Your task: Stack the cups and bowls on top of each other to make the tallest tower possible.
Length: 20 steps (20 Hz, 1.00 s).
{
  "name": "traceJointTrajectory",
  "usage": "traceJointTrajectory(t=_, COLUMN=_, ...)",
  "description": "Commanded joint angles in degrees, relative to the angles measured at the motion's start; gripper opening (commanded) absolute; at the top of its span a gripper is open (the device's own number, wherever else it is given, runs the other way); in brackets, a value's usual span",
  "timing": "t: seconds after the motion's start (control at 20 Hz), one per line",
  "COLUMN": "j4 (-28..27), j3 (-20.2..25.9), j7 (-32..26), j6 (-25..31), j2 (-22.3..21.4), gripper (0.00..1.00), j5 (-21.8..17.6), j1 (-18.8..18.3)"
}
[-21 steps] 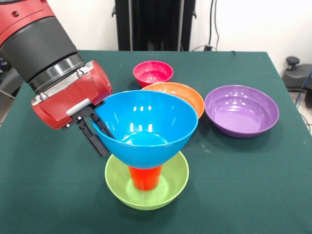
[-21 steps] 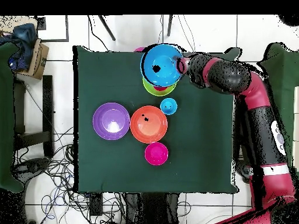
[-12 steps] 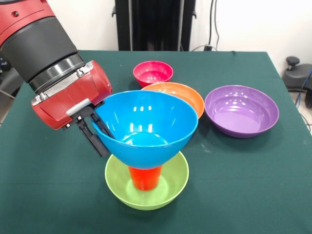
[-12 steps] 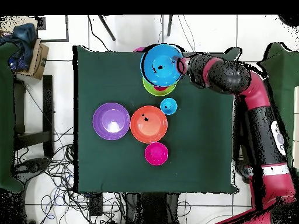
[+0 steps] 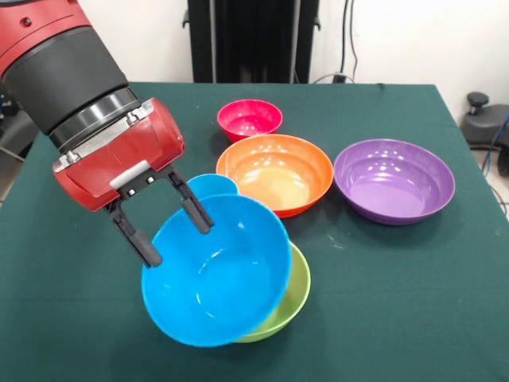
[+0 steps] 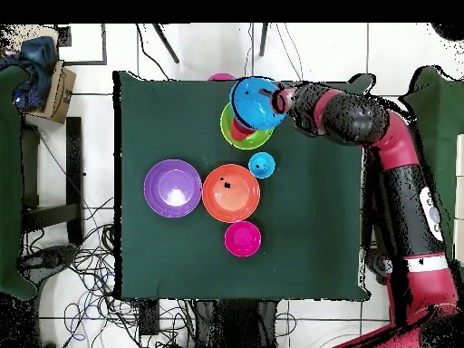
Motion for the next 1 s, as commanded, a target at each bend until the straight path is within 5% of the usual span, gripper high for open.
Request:
traceJointTrajectory(t=0.05, j4=1.0, j3=-2.0, j7=-12.6, j6=-0.7, j2=0.2, gripper=1.0, j5=-1.5, j1=2.7)
traceJointTrajectory(t=0.85, j4=1.0, j3=-2.1, j7=-12.6, j6=-0.8, j2=0.6, gripper=1.0, j5=-1.5, j1=2.8)
traceJointTrajectory(t=0.9, j4=1.2, j3=-2.1, j7=-12.0, j6=-1.6, j2=0.6, gripper=0.0, j5=-1.6, j1=2.7)
traceJointTrajectory(t=1.0, j4=1.1, j3=-2.1, j7=-11.6, j6=-1.7, j2=0.6, gripper=0.0, j5=-1.5, j1=2.7)
